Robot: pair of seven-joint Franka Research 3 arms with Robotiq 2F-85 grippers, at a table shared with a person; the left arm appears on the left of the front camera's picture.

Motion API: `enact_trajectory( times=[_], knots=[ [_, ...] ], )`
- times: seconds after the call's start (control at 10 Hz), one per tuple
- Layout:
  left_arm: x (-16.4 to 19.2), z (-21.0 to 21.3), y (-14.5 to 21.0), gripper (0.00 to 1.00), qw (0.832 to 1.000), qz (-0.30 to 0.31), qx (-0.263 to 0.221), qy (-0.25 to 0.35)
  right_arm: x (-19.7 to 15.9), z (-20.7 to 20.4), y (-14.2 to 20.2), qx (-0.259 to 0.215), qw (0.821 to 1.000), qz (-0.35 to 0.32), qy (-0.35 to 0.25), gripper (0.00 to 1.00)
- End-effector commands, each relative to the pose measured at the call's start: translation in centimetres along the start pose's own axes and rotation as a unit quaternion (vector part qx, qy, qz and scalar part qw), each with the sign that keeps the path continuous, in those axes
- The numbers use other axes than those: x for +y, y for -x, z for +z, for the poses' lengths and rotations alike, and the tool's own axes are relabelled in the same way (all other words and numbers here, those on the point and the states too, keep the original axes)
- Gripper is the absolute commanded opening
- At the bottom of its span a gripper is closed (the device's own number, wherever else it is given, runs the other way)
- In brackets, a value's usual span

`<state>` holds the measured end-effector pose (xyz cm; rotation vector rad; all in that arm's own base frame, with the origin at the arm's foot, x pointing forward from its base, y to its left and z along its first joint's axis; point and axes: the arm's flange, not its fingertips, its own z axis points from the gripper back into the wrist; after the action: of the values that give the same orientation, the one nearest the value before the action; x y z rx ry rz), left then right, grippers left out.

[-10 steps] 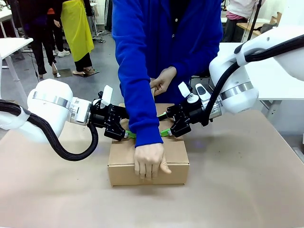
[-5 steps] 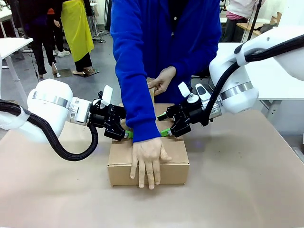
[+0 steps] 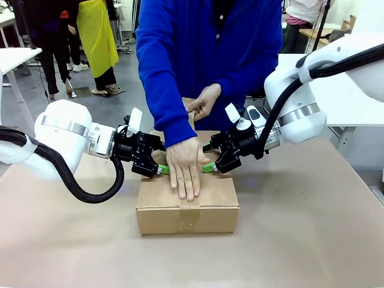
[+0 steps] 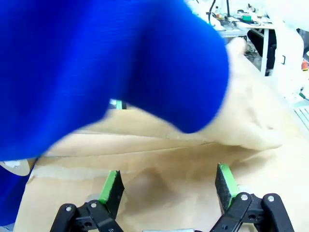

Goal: Pack the gift set into the box.
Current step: Press and hold the closed box until the human finishes sealing it.

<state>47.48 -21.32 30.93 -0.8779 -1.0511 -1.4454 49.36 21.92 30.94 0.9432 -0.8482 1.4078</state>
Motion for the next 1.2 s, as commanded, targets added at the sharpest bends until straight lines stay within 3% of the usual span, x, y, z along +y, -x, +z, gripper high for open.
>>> enact_trajectory(
  times=[0.0,1.1],
  knots=[
    [-0.24,0.03,0.28,1.0,1.0,-0.008,-0.003,0.003,0.03,-0.1,0.1,0.001,1.0,0.005,0.001,1.0],
    [-0.24,0.03,0.28,1.0,1.0,-0.008,-0.003,0.003,0.03,-0.1,0.1,0.001,1.0,0.005,0.001,1.0]
  ],
)
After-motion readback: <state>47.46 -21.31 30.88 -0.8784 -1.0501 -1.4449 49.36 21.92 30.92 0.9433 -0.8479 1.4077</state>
